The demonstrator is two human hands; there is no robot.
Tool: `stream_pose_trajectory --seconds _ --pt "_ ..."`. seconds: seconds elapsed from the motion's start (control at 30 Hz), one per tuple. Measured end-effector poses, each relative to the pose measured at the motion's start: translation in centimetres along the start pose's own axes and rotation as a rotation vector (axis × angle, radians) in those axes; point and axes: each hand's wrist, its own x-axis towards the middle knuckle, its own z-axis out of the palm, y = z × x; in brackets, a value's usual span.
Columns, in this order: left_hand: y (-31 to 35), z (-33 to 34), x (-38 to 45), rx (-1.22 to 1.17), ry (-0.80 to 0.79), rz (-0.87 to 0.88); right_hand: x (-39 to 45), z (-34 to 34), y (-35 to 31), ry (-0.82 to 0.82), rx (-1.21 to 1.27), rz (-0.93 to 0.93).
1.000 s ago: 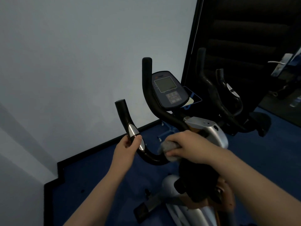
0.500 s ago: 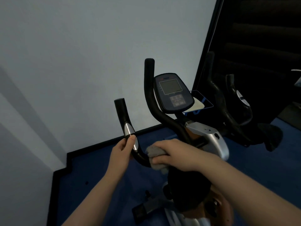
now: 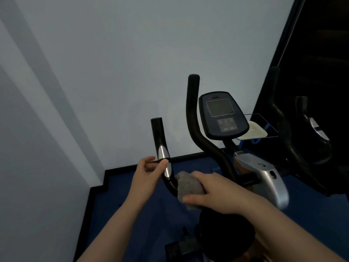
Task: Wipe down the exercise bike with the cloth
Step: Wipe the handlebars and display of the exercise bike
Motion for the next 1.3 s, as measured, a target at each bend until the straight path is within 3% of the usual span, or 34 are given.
stream_pose_trajectory --seconds 0.1,0.2,0.27,0.4,0.57,0.77,0.97,1.17,1.3 --pt "1.2 -1.5 1.3 0.054 0.000 0.123 1.1 0.9 -1.5 0.084 -0.052 -0.008" --pt "3.1 -2.1 3.2 0.101 -0.041 0.319 2.3 2.2 -3.4 0.204 0.191 0.111" --pt "4.4 -2.1 4.5 0.125 -0.073 0.396 2.4 3.1 -4.3 0.278 0.227 0.190" --pt "5.7 -2.2 6.1 0.112 -0.109 0.443 1.8 4.4 -5.7 0.381 0.121 0.271" --pt "5.4 -2.1 7.1 0.029 -0.093 0.480 5.1 2.2 -8.4 0.449 0.297 0.333" --pt "5.0 -3.8 8.8 0.039 -0.212 0.525 4.9 3.3 -9.0 0.471 0.110 0.424" --pt "5.2 -4.2 10.1 0.042 -0.267 0.553 9.7 0.4 -10.8 0.630 0.215 0.371" --pt "5.5 -4.8 10.5 0.001 -0.353 0.581 9.7 1.3 -9.5 0.648 0.279 0.344" --pt "5.5 -5.0 10.3 -0.021 -0.392 0.577 12.2 -0.3 -10.3 0.819 0.598 0.167"
